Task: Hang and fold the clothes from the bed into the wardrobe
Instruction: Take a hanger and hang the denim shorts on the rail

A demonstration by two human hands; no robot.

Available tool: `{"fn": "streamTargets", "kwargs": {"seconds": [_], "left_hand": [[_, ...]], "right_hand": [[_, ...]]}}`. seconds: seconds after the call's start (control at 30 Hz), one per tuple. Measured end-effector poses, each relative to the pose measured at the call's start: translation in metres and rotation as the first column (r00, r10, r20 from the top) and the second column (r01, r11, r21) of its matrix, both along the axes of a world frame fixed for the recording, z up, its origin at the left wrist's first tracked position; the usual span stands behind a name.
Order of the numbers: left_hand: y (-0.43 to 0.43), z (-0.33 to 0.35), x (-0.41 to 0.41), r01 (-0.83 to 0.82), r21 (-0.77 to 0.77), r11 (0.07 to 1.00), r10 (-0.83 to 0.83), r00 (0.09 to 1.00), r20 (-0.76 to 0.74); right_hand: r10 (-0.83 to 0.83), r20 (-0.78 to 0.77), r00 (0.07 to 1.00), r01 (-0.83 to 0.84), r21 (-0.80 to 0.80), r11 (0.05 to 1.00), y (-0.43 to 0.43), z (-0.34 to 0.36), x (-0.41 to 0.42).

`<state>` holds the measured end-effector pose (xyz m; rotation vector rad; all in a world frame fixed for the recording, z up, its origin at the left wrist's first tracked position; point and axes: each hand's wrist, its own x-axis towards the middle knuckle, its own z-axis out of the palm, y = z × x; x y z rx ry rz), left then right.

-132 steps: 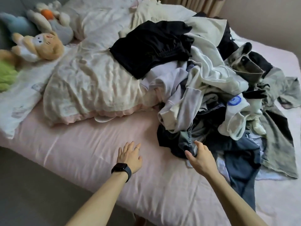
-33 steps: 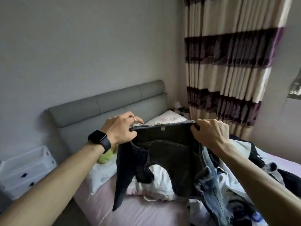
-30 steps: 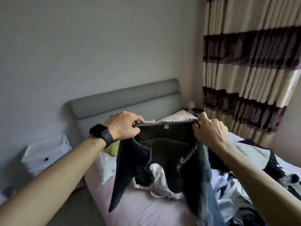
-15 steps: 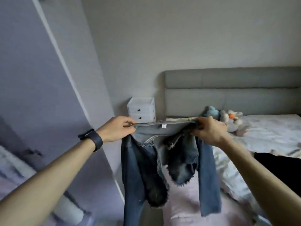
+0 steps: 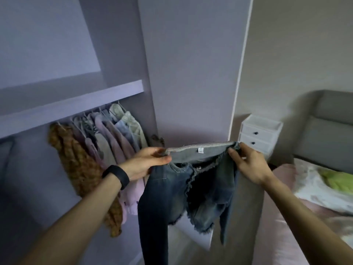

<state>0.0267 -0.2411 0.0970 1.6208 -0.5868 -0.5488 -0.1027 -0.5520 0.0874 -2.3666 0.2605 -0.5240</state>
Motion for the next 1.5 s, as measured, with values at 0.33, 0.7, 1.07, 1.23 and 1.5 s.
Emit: {"fn": "streamTargets", "kwargs": {"seconds": [0.33,0.7,1.07,1.23,1.5], "left_hand": [[0.128,-0.011,0.046,-0.515,0.078,0.854,0.43,0.782,0.452],[0.12,-0.014,0.057,-0.597,0.199,0.778,0.459,0.755,0.469],[0.137,-0.019,0.012,-0.795,0.245,0.554,0.51,0.558,0.655],[0.15,-0.025,-0.022,-0.923,0.31,0.228,0.538,0.384,0.75],[0.202,-0.021,-0.075,-0.944,0.29,-0.156,0.224,0.252,0.941]], "right_hand": [[0.204,0.076,0.976,-0.209,0.054,0.977,0.114,-0.012,0.122],[0.779,0.028,0.626,-0.772,-0.117,0.624,0.207,-0.008,0.197],[0.955,0.048,0.291,-0.952,-0.087,0.295,0.253,-0.025,0.242],[0.956,0.126,0.267,-0.963,0.065,0.26,0.285,-0.029,0.23],[0.959,0.117,0.259,-0.964,-0.032,0.265,0.36,-0.025,0.207]]}}
